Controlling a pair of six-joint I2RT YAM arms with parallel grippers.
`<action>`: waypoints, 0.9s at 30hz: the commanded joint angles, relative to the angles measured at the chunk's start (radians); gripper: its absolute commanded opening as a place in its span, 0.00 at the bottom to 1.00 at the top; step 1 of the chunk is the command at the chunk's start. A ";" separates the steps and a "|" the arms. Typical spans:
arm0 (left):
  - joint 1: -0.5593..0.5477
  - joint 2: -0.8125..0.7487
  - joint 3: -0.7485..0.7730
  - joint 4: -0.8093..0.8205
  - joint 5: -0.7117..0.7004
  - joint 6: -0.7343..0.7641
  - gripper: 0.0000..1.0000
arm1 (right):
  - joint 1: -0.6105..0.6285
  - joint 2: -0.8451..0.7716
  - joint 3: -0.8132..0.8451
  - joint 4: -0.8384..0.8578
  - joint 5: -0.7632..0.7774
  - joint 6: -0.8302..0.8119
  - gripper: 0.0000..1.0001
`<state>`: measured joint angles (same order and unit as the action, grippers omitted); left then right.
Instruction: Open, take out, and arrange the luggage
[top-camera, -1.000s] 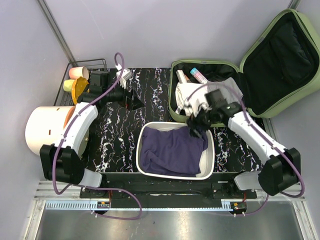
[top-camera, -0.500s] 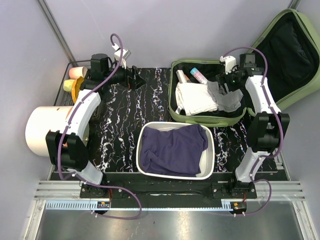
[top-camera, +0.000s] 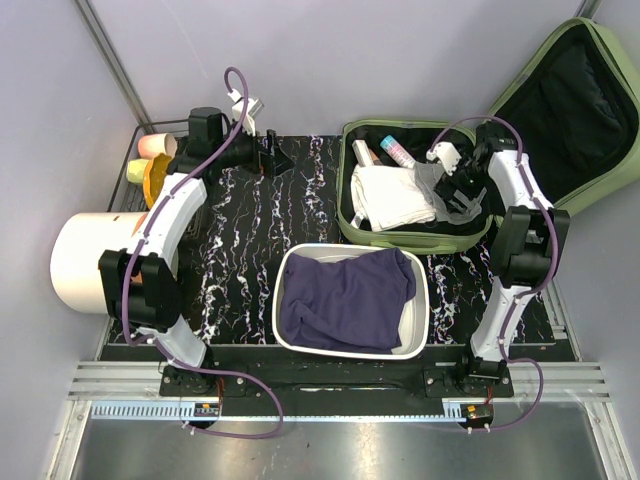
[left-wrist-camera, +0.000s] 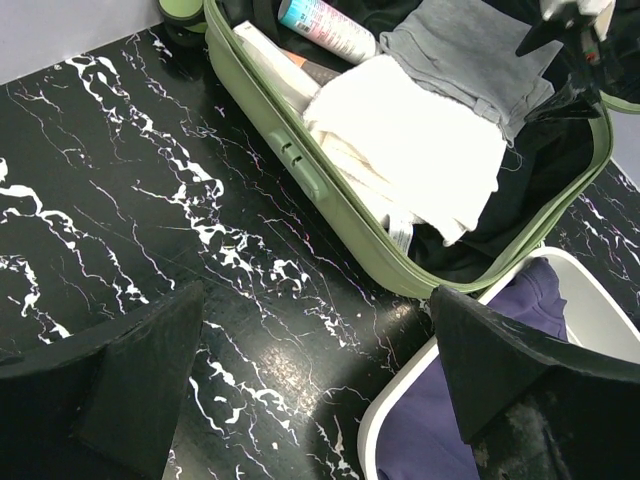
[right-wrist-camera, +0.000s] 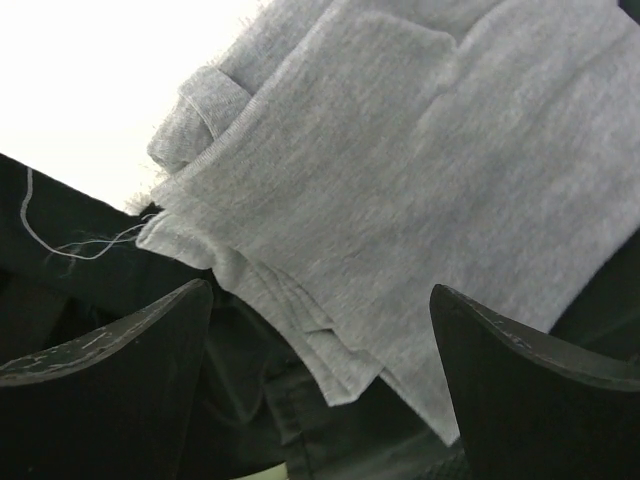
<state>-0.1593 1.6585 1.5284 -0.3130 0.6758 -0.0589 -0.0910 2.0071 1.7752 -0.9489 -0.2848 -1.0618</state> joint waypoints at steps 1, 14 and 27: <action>0.003 0.009 0.073 0.003 -0.013 0.008 0.99 | -0.001 0.044 -0.008 -0.010 -0.030 -0.236 0.99; 0.001 0.038 0.125 -0.078 -0.030 0.037 0.99 | -0.016 0.180 0.012 -0.030 -0.007 -0.432 0.83; 0.001 0.037 0.124 -0.092 -0.019 0.044 0.99 | -0.073 0.064 0.110 -0.085 -0.131 -0.350 0.00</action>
<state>-0.1589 1.6997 1.6085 -0.4240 0.6579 -0.0338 -0.1448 2.1723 1.8290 -0.9760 -0.3649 -1.4574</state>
